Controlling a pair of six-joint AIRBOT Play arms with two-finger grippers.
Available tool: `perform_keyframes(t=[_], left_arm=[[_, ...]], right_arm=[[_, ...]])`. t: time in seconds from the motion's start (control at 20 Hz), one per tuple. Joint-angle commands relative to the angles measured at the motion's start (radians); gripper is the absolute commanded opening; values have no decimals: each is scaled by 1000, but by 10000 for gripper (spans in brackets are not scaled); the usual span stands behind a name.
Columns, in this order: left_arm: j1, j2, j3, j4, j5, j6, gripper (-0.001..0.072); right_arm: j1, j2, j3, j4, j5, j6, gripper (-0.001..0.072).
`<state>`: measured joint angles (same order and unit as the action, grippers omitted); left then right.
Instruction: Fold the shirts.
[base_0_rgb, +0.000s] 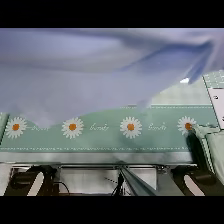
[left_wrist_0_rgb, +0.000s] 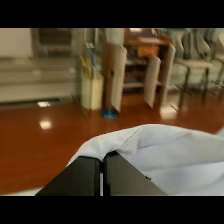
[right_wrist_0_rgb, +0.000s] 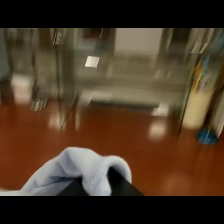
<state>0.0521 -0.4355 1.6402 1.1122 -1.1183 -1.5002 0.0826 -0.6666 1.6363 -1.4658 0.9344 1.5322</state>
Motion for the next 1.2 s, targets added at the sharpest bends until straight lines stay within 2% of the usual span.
perform_keyframes(t=[0.0, 0.2, 0.45, 0.65, 0.75, 0.85, 1.05, 1.15], left_arm=[[5, 6, 137, 24, -79, -121, 24], [24, 6, 217, 45, -433, -140, 23], [95, -26, 227, 68, -582, -139, 23], [158, -174, 178, 68, -722, -78, 24], [159, -249, 84, 69, -707, -43, 25], [159, -325, -54, 71, -637, -6, 25], [158, -485, -317, 69, -363, 40, 25], [151, -586, -376, 66, -236, 53, 25]], right_arm=[[0, 167, 0, -108, 0, 115, 31], [0, 222, 22, -113, 357, 127, 31], [0, 148, 64, -160, 511, 124, 31], [0, -73, 64, -159, 619, 25, 30], [0, -236, 64, -159, 678, -27, 30], [0, -396, 64, -156, 656, -54, 31], [0, -673, 64, -98, 414, -56, 30], [0, -782, 64, -39, 292, -56, 30]])
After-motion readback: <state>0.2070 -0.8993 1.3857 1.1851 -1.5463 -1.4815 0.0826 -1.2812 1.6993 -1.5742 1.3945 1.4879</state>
